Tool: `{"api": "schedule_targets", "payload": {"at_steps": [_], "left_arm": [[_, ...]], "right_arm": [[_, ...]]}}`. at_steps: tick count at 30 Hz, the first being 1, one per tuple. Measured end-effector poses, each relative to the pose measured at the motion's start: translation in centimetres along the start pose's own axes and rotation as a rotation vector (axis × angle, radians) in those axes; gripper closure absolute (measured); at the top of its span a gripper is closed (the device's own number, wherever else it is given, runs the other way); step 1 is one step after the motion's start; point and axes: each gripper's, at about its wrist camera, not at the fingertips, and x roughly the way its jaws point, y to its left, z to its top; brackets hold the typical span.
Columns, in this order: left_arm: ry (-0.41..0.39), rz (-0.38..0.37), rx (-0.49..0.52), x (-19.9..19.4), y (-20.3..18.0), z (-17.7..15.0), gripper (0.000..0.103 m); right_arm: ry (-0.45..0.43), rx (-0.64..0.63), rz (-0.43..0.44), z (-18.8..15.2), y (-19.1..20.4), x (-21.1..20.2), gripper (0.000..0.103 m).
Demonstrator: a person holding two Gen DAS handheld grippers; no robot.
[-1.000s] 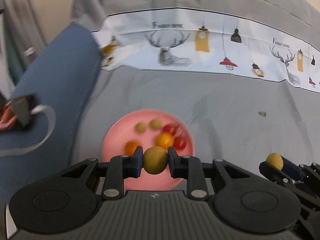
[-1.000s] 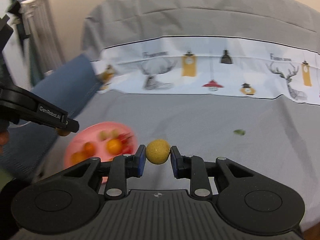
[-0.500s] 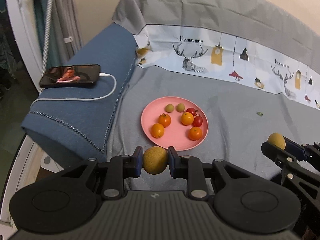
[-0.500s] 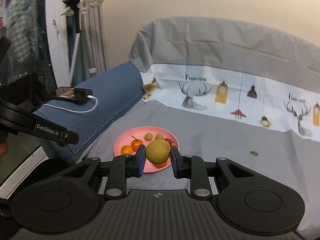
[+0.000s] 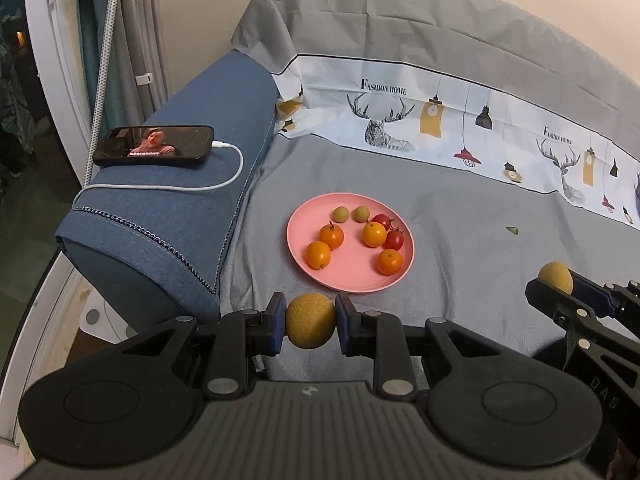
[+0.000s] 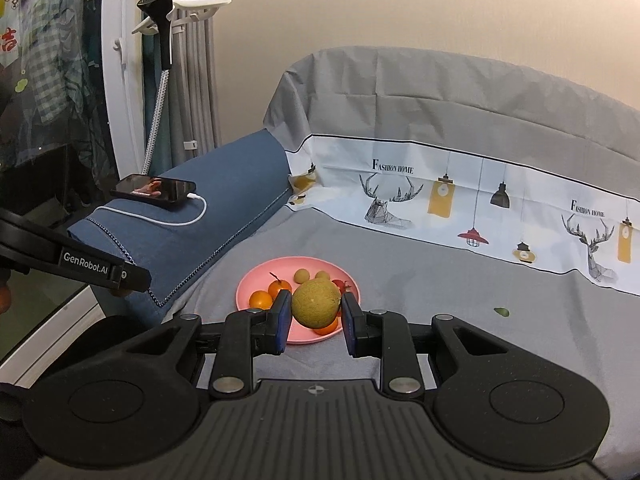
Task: Organize fruits
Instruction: 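Carry both yellow-green fruits over the pink plate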
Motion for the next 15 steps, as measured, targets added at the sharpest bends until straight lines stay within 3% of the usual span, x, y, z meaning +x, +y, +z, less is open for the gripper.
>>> {"api": "schedule_targets", "payload": {"at_steps": [15], "left_arm": [[0.051,0.011,-0.010,2.6,0.6,0.3,0.074]], "right_arm": [[0.068,0.015,0.000,-0.4,0.0,2.4,0.076]]}}
